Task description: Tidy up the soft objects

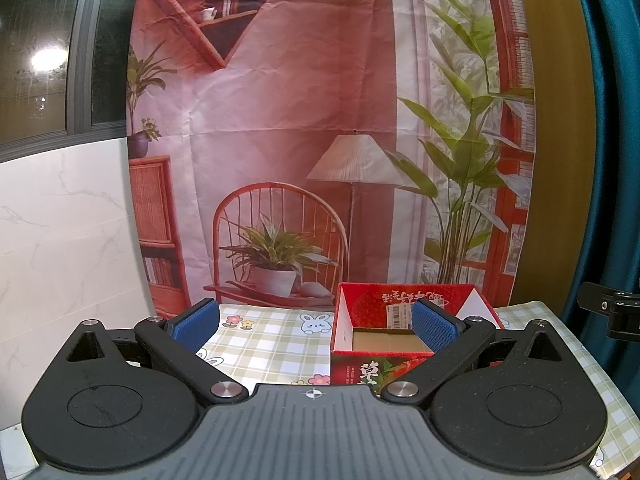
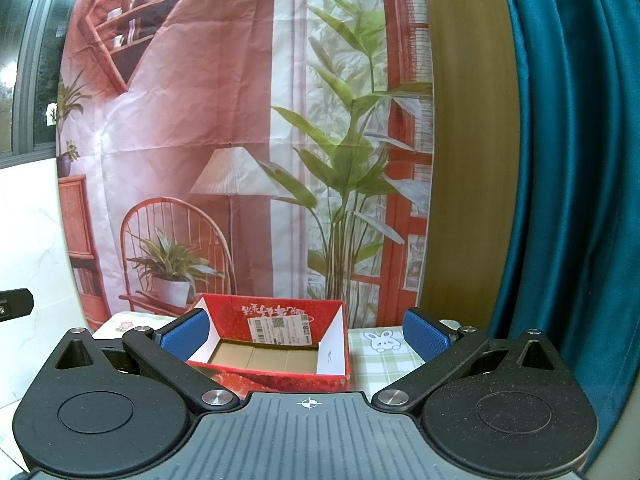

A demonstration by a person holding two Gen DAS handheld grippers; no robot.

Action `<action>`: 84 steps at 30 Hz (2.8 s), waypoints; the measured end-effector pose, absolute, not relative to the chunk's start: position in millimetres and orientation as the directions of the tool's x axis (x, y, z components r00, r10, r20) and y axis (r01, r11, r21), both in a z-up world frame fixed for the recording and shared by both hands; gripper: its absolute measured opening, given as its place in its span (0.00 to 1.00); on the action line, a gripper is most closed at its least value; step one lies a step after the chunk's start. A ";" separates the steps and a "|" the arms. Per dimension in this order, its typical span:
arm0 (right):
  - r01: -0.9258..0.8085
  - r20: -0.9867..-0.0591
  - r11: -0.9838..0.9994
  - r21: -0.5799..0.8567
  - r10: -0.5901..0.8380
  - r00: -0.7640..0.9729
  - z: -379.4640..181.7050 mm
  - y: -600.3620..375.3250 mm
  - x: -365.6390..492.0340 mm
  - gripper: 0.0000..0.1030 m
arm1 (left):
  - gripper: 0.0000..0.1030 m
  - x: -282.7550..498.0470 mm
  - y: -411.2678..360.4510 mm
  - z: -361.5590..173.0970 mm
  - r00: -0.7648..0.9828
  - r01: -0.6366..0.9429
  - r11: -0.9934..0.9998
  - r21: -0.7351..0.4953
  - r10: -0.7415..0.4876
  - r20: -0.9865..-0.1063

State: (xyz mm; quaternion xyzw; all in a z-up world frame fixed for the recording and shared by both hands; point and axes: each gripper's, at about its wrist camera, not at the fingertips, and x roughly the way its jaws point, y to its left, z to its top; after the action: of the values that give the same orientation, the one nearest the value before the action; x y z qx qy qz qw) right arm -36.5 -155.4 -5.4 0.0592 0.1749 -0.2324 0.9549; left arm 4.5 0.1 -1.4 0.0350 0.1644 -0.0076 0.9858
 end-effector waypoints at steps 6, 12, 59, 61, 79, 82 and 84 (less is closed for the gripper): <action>0.465 -0.361 0.885 0.032 -0.423 0.831 -5.5 -155.2 -36.7 1.00 | 1.00 3.8 -0.5 -1.7 0.946 0.027 0.997 0.067 -0.004 -0.324; 0.465 -0.361 0.885 0.032 -0.424 0.831 -5.6 -154.7 -37.0 1.00 | 1.00 3.8 -0.7 -1.9 0.946 0.027 0.997 0.067 -0.004 -0.324; 0.412 -0.589 0.908 0.080 -0.291 0.754 -141.2 -191.1 16.2 1.00 | 0.99 92.9 -8.2 -127.6 0.822 0.205 0.978 0.036 -0.152 -0.549; 0.397 -0.603 0.913 0.095 -0.264 0.752 -150.6 -196.9 22.5 1.00 | 0.99 99.6 -13.1 -137.7 0.812 0.221 0.974 0.040 -0.162 -0.561; 0.274 -0.683 0.950 0.150 -0.101 0.723 -204.7 -220.1 48.5 0.70 | 0.56 168.6 -46.8 -197.6 0.557 0.392 0.901 -0.188 -0.395 -0.730; 0.248 -0.695 0.953 0.172 -0.061 0.717 -208.8 -224.1 54.0 0.70 | 0.56 178.0 -52.7 -204.3 0.529 0.411 0.892 -0.189 -0.403 -0.747; 0.219 -0.703 0.960 0.172 -0.036 0.710 -210.6 -226.0 58.9 0.70 | 0.56 185.2 -56.5 -208.3 0.516 0.424 0.887 -0.183 -0.403 -0.756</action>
State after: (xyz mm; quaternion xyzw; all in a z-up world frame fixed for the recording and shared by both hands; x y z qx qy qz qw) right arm 58.9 -226.0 -210.6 0.1224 0.3743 -0.0695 0.9165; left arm 185.2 -56.5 -208.3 0.0122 0.4306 -0.2376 0.8706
